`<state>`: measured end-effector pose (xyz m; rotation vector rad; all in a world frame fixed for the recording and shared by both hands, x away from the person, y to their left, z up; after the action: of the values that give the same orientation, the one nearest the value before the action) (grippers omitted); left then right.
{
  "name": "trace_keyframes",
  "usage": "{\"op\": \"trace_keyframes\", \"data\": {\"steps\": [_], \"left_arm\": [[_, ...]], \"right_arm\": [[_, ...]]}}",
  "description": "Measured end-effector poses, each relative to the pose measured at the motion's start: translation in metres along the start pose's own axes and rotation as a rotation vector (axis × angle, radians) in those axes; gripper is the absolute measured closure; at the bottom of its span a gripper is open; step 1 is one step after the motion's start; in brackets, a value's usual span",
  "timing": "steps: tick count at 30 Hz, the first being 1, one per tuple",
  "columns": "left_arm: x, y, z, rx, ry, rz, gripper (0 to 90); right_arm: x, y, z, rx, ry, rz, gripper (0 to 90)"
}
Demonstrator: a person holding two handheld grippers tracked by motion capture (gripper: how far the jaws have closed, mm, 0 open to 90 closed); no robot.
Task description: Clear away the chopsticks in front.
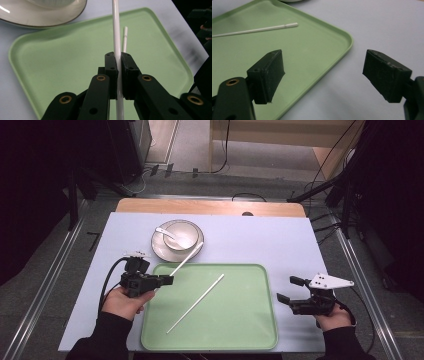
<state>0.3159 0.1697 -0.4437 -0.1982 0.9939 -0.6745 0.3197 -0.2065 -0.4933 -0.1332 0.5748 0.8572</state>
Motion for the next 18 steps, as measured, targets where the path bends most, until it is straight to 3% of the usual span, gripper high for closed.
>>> {"op": "trace_keyframes", "data": {"steps": [3, 13, 18], "left_arm": [[0.007, -0.004, -0.01, 0.003, 0.003, -0.023, 85.6], [0.021, -0.004, -0.033, 0.0, 0.022, -0.014, 85.5], [0.032, -0.004, -0.039, -0.008, 0.045, -0.032, 85.5]], "right_arm": [[0.001, 0.0, 0.0, -0.002, -0.002, 0.002, 17.8], [0.001, 0.001, 0.0, -0.008, 0.005, 0.003, 17.8], [0.001, 0.002, 0.001, -0.008, 0.004, 0.007, 17.8]]}}
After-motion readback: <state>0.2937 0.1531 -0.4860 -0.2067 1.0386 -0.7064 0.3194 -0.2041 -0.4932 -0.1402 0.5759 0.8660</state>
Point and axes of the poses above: each handheld gripper's, and its own axes: x roughly forward along the jaws, z roughly out of its top, y roughly to its left, the point moved 9 cm from there along x, roughly forward along the jaws, and after that the axes turned 3 degrees about -x, right-handed, at the moved point
